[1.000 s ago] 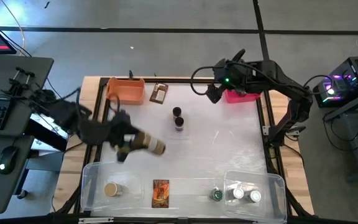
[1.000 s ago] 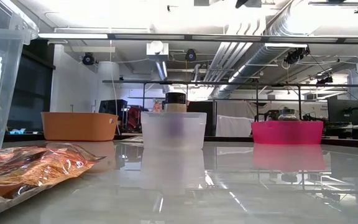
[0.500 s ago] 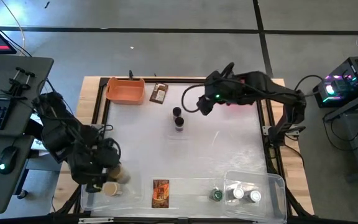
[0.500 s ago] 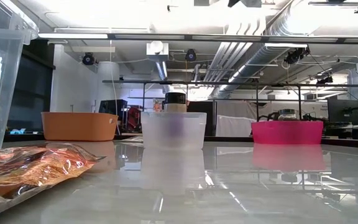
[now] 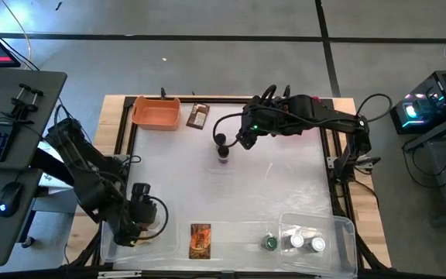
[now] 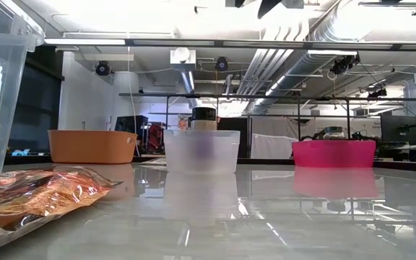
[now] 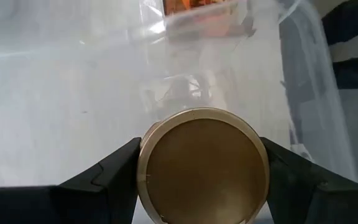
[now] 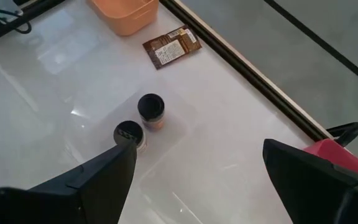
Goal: Sort spices by type
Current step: Put the gold seasoning bottle into the left transparent bin
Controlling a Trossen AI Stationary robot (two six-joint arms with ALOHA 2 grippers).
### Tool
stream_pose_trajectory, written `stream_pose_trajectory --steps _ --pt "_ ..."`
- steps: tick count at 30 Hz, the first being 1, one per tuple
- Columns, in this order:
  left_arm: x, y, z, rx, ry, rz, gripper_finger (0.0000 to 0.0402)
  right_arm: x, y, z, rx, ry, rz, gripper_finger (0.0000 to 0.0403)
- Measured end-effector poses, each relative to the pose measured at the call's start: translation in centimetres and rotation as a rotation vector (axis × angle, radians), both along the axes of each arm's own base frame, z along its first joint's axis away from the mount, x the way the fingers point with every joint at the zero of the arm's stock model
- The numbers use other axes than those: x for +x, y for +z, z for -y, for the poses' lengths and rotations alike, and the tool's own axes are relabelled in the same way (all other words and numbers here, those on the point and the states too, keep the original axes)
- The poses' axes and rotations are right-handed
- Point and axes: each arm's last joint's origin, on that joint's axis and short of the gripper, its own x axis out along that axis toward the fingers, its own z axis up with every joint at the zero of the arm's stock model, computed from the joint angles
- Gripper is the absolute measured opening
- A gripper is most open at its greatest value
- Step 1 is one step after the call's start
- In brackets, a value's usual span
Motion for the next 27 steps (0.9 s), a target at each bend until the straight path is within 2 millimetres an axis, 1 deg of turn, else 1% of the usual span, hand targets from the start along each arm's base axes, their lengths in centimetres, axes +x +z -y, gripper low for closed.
stream_pose_trajectory --steps 6,11,15,18,20,24,27 --pt "0.8 -1.7 0.1 -0.006 0.006 0.053 0.0243 0.0 0.0 0.0 -0.01 0.014 -0.01 0.0346" --pt "0.6 -4.1 0.0 0.034 -0.044 0.012 0.0243 0.0 0.0 0.0 -0.011 0.015 -0.011 0.0346" --pt "0.7 -6.0 0.0 0.034 -0.043 0.003 0.0243 0.0 0.0 0.0 -0.014 0.021 -0.015 0.0346" --pt "0.7 -6.6 0.1 0.013 -0.018 0.001 0.0245 0.0 0.0 0.0 -0.014 0.021 -0.015 0.0346" --pt "0.6 -7.0 0.1 0.005 -0.001 -0.002 0.0256 0.0 0.0 0.0 -0.014 0.021 -0.015 0.0346" --pt "0.8 -7.3 0.3 -0.024 -0.001 0.012 0.028 0.0 0.0 0.0 -0.013 0.021 -0.015 0.0346" --pt "0.9 -7.3 0.4 -0.038 -0.002 0.024 0.0287 0.0 0.0 0.0 -0.013 0.021 -0.015 0.0346"
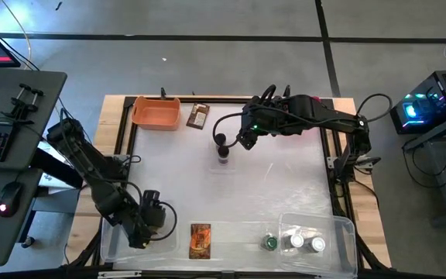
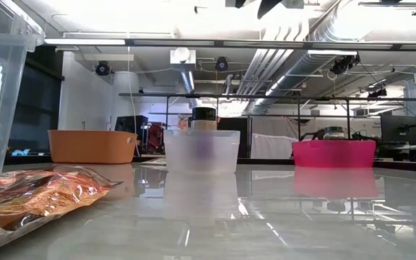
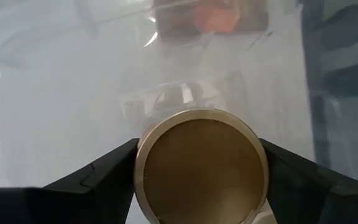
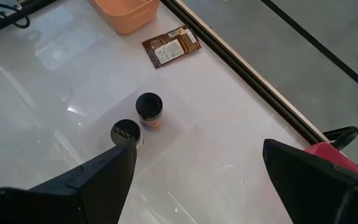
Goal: Sort spices by type
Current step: Put the gold seasoning bottle into the left transparent bin, then put the green seasoning bottle into the pink bin
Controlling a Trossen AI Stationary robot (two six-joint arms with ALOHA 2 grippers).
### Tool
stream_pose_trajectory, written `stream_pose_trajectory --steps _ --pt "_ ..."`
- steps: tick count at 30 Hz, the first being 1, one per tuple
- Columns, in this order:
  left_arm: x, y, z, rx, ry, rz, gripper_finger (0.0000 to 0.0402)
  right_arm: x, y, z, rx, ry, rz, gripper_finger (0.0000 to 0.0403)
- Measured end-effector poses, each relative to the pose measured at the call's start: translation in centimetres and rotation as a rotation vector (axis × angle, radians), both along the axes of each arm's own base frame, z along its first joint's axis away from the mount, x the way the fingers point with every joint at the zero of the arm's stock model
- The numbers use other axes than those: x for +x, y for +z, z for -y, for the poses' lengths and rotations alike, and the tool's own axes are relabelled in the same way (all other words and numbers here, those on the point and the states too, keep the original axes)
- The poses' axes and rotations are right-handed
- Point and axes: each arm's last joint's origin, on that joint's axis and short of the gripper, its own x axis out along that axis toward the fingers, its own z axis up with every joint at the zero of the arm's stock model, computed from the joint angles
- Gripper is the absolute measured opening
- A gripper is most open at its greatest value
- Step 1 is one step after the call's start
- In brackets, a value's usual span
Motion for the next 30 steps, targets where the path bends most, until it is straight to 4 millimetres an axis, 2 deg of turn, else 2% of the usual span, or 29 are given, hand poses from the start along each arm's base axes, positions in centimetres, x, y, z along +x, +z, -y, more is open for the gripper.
stream_pose_trajectory --steps 11,18,26,30 --pt "0.0 0.0 0.1 -0.019 0.005 -0.006 0.0292 0.0 0.0 0.0 0.0 0.0 0.001 0.0346" --pt "0.1 0.1 0.0 -0.02 0.083 0.018 0.0293 0.0 0.0 0.0 0.001 0.0 0.002 0.0346" --pt "0.1 0.1 0.0 -0.019 0.05 0.009 0.0294 0.0 0.0 0.0 0.002 0.003 0.001 0.0346" --pt "0.7 1.4 -0.2 -0.123 0.046 -0.042 0.0294 0.1 -0.1 -0.1 0.026 0.049 -0.015 0.0346"
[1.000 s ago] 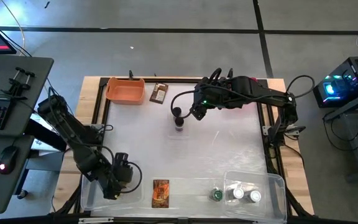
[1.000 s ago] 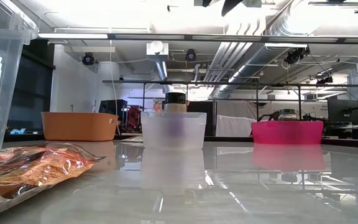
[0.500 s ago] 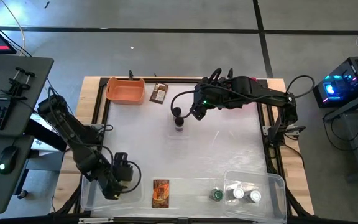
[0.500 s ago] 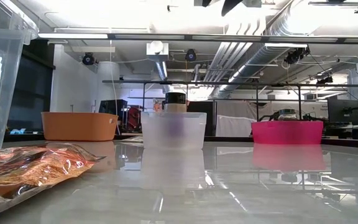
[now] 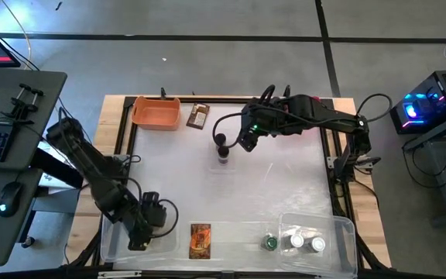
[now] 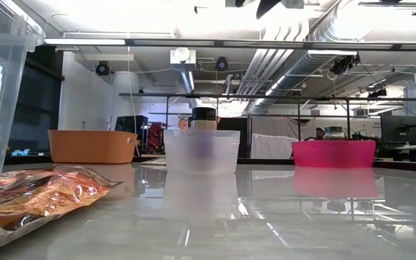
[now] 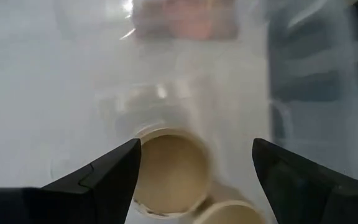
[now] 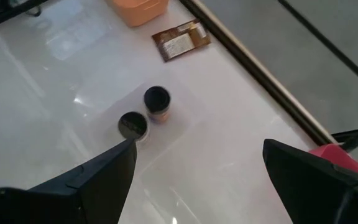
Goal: Sort spices by type
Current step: Put the green seasoning bottle into the pink bin
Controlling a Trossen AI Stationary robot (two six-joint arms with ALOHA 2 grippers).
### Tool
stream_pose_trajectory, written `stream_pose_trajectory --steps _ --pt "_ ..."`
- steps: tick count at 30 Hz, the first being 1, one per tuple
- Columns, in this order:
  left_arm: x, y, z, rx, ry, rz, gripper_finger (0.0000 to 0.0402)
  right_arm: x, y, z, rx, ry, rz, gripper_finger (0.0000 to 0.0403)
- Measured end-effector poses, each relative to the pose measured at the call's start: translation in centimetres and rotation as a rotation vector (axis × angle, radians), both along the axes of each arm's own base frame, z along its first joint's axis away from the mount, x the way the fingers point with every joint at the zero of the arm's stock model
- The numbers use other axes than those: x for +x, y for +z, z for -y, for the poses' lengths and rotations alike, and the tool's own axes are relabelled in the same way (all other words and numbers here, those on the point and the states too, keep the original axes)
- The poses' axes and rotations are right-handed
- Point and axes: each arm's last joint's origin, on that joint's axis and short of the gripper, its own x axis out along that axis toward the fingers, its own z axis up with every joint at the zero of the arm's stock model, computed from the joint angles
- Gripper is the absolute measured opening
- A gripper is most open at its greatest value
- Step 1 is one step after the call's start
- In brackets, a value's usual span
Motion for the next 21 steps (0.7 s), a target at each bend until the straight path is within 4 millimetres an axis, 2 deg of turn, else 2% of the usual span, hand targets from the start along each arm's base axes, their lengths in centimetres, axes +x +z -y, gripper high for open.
stream_pose_trajectory --steps 6,9,15,21 --pt "0.7 2.9 -0.9 -0.076 -0.045 0.05 0.0294 0.0 0.0 0.0 0.01 0.004 0.001 0.0346" --pt "1.4 5.1 -1.8 -0.122 -0.005 0.112 0.0294 0.0 0.0 0.0 0.01 0.004 0.0 0.0346" --pt "3.2 10.4 -6.0 -0.178 0.108 0.302 0.0294 0.0 0.0 0.0 -0.007 -0.004 0.0 0.0346" --pt "3.3 15.5 -10.5 -0.126 0.204 0.553 0.0294 -0.1 0.0 0.5 -0.034 -0.004 -0.014 0.0346"
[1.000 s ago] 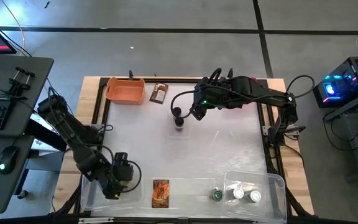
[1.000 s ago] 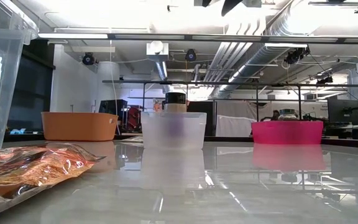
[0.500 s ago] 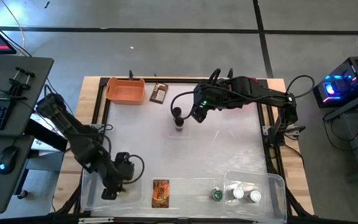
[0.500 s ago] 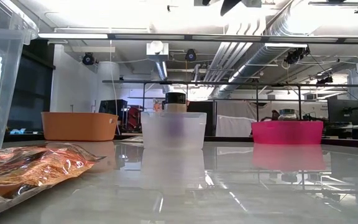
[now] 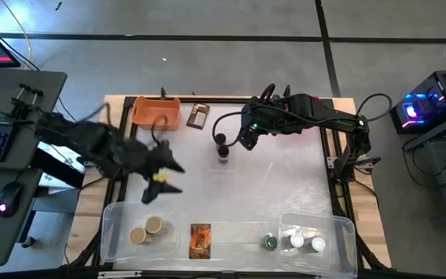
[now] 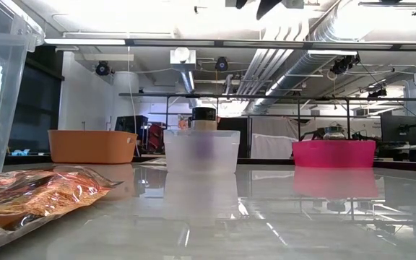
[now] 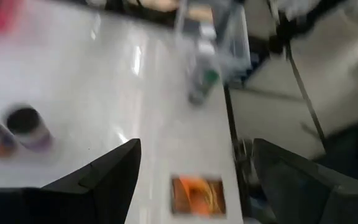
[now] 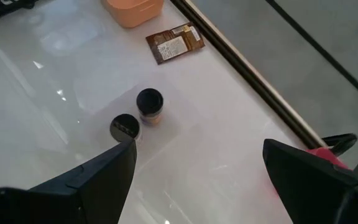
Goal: Sort spices by type
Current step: Put the green seasoning bottle into the pink bin
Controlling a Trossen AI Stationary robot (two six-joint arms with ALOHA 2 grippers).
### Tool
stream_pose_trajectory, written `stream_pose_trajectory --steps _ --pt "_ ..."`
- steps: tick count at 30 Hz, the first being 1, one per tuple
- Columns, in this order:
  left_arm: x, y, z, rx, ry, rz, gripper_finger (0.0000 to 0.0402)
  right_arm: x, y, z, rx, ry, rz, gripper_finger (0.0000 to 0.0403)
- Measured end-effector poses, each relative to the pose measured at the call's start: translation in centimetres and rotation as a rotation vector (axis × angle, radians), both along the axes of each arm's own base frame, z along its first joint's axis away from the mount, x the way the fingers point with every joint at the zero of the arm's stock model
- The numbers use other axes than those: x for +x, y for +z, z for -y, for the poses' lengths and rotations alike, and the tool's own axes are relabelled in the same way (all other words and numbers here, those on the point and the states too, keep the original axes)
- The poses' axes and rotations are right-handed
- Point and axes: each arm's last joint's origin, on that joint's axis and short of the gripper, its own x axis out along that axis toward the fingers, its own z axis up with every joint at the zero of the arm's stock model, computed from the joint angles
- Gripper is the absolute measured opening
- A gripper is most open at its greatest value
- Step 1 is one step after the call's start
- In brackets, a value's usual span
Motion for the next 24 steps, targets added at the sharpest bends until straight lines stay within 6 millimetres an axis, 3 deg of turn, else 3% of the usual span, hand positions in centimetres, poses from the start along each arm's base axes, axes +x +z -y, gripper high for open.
stream_pose_trajectory --steps 5,10,13,20,24 --pt "-0.5 1.9 -1.8 0.026 0.124 0.111 0.0294 -0.2 0.1 0.7 -0.036 0.05 -0.037 0.0346" --pt "0.2 2.0 -2.7 0.088 0.317 0.163 0.0294 -1.0 0.6 1.6 -0.075 0.115 -0.087 0.0346" --pt "0.5 1.9 -3.0 0.146 0.324 0.163 0.0294 -1.9 1.3 2.5 -0.1 0.131 -0.092 0.0346" --pt "0.4 1.5 -4.5 0.389 0.425 0.117 0.0294 -3.9 2.4 6.3 -0.111 0.012 -0.074 0.0346" --pt "0.3 1.0 -7.2 0.571 0.496 0.013 0.0294 -4.8 2.2 8.9 -0.002 -0.078 -0.042 0.0346"
